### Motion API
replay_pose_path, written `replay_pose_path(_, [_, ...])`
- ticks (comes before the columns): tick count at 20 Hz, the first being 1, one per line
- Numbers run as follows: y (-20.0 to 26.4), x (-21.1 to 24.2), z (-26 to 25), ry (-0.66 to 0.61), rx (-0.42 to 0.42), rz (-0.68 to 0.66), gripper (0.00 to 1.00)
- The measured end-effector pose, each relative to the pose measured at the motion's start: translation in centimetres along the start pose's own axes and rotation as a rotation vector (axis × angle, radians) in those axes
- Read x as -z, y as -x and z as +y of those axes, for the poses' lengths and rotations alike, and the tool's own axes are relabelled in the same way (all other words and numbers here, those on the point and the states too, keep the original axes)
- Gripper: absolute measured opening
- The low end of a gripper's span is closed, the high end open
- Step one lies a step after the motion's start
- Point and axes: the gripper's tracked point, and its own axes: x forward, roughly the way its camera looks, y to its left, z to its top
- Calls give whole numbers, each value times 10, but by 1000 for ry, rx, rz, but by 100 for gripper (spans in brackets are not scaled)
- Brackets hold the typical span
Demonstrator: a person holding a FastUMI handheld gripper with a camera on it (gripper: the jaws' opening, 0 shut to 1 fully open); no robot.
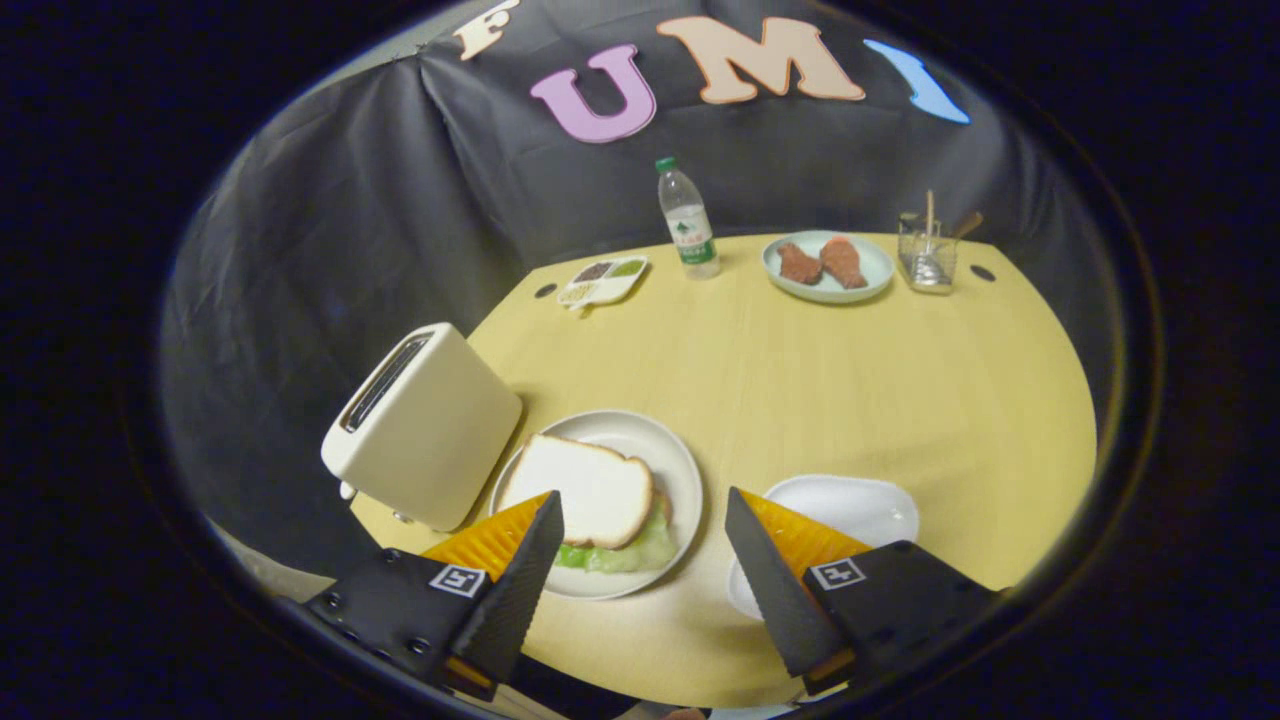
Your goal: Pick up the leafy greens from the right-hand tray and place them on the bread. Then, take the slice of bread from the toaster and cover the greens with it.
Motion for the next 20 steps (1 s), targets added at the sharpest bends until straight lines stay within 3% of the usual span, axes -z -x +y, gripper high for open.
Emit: replay_pose_path(20, [162,-163,-113,102,326,-637,100])
